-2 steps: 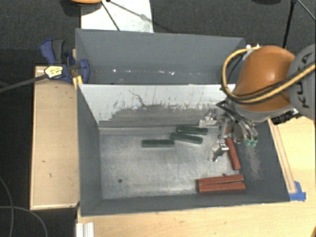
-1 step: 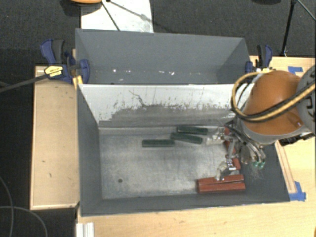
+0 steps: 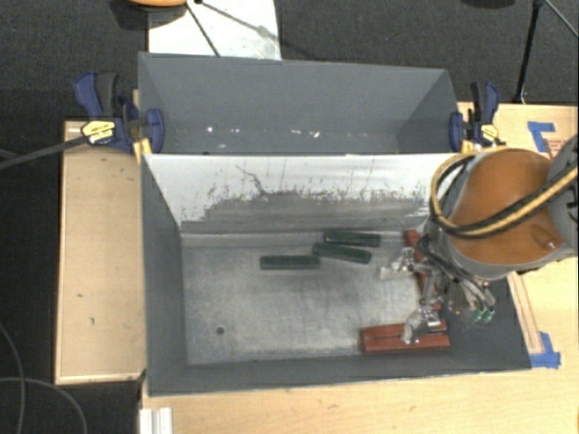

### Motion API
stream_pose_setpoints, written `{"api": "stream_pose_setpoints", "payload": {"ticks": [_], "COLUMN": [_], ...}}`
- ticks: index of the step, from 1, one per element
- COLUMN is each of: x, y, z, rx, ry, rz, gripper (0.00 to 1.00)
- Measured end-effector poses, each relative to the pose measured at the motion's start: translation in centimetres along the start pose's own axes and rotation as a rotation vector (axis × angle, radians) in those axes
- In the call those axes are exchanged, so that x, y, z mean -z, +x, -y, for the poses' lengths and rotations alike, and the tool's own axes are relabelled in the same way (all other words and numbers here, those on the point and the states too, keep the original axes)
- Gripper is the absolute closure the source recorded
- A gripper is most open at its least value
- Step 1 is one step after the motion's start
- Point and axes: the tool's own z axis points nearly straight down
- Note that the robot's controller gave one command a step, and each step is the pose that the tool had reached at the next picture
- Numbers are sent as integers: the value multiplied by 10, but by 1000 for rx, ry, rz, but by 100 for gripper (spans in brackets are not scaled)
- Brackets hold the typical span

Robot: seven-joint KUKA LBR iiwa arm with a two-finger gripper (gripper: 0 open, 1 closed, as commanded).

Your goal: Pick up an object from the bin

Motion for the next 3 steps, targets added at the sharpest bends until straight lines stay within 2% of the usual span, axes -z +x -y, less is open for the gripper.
{"api": "stream_pose_setpoints", "payload": {"ticks": [1, 2, 3], "x": [-77, -77, 83], "y": [-10, -10, -8], "z": [16, 16, 15], "rx": [89, 90, 83], "ry": [3, 3, 1], "rz": [14, 14, 7], "gripper": [100, 100, 100]}}
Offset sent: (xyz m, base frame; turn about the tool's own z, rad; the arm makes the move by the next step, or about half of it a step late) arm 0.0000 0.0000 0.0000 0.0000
